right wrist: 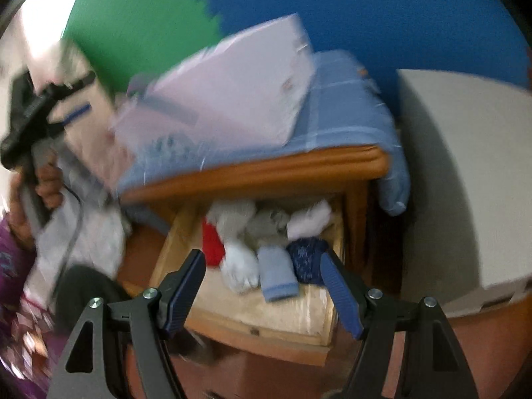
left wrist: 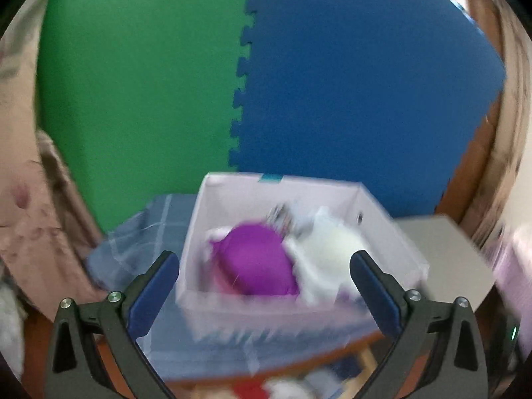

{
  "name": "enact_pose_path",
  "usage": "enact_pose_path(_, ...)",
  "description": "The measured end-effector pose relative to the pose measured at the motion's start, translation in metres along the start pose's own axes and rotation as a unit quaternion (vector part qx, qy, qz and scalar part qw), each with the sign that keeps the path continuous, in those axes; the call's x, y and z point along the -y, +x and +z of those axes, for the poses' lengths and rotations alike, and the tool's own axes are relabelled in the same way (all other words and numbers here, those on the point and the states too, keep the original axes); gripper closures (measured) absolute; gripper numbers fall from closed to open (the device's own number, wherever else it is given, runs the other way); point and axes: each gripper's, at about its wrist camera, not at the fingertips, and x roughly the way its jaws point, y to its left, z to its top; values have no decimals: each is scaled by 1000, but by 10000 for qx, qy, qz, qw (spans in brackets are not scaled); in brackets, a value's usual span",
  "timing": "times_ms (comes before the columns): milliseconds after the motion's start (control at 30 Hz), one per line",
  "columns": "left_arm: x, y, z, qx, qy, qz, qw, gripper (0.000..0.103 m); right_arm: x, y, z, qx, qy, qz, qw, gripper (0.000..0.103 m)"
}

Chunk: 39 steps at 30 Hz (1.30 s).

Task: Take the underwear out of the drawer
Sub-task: 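Lower the right tool into the drawer and grasp the light blue sock, then carry the light blue sock with the right gripper and release it into the box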

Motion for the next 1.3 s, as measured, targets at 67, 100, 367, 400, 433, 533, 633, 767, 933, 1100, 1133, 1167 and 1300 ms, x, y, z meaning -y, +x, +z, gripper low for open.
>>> enact_pose_path(67,-5,-16,-34,-120,198,47,9997,1,-16,21,-4,-371,-321,-52,9988,30)
enact_pose_path(100,-7,-19,-46,-219,266,19,9994,1,-20,30,-5,-503,-364,-49,9981,30)
enact_pose_path(367,-31,-25,-114,-486,72,102,9987,1,-36,124,-19,-1731,-984,-733,9772,30)
enact_pose_path(400,-32,-23,-114,-554,20,26,9985,1,-36,131,-19,-1810,-1031,-782,9749,30)
enact_pose_path(433,-32,-24,-114,-557,65,-11,9984,1,-34,141,-18,-1914,-1035,-816,9726,30)
enact_pose_path(533,-34,-23,-115,-543,56,151,9984,1,-32,167,-19,-2188,-1058,-903,9658,30)
enact_pose_path(633,-40,-10,-117,-943,-78,236,9952,1,-39,187,-23,-2388,-1407,-1126,9542,30)
enact_pose_path(767,-47,-4,-120,-1165,-188,402,9922,1,-47,209,-32,-2719,-1859,-1395,9338,38)
enact_pose_path(933,-53,0,-120,-1208,-380,298,9915,1,-54,225,-34,-2934,-2101,-1493,9206,39)
enact_pose_path(1100,-55,7,-121,-1337,-414,324,9896,1,-45,243,-32,-3450,-1896,-1557,9060,63)
enact_pose_path(1133,-54,8,-121,-1366,-409,340,9892,1,-44,245,-31,-3478,-1864,-1550,9057,67)
enact_pose_path(1167,-54,9,-121,-1376,-401,353,9891,1,-45,243,-30,-3444,-1898,-1533,9066,73)
enact_pose_path(1300,-50,12,-122,-1415,-306,423,9886,1,-53,227,-29,-3171,-2208,-1710,9063,85)
